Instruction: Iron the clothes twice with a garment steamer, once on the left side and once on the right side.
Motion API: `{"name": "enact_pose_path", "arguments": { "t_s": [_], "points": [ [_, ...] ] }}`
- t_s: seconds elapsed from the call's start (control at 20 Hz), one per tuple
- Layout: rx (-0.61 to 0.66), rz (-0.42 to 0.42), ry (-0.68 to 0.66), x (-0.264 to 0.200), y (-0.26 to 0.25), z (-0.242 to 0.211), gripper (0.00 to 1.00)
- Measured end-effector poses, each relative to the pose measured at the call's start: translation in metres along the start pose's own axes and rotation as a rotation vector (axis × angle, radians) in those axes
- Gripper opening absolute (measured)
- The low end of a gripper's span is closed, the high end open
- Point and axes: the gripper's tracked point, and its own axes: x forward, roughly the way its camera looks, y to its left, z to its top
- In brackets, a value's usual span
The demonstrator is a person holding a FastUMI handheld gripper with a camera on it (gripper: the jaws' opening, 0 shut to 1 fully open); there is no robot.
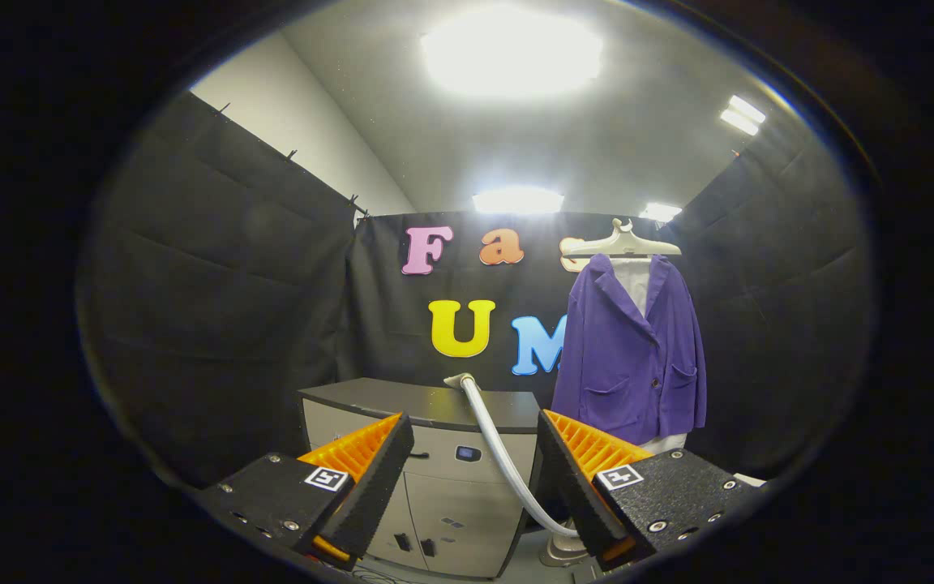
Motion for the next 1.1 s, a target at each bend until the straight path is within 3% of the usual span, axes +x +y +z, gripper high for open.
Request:
{"name": "enact_pose_path", "arguments": {
  "t_s": [0.55, 1.1],
  "points": [
    [0.003, 0.018, -0.008, 0.009, -0.016, 0.018, 0.95],
    [0.066, 0.015, 0.008, 0.077, -0.029, 0.073, 0.94]
  ]
}}
